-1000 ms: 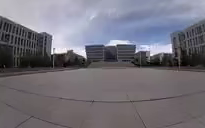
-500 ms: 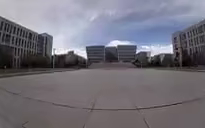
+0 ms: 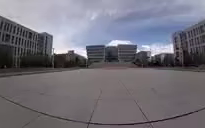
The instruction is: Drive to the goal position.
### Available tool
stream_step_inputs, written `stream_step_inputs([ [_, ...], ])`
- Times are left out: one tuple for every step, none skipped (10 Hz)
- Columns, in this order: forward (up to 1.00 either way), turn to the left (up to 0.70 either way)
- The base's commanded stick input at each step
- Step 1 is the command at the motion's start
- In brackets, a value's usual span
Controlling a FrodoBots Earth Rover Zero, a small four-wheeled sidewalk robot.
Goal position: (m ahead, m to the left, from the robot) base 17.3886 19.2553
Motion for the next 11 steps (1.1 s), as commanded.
stream_step_inputs([
  [0.7, 0.0],
  [0.7, 0.0],
  [0.7, 0.0],
  [0.7, 0.0],
  [0.7, 0.0],
  [0.7, 0.0],
  [0.7, 0.0],
  [0.7, 0.0],
  [0.7, 0.0],
  [0.7, 0.0],
  [0.7, 0.0],
])
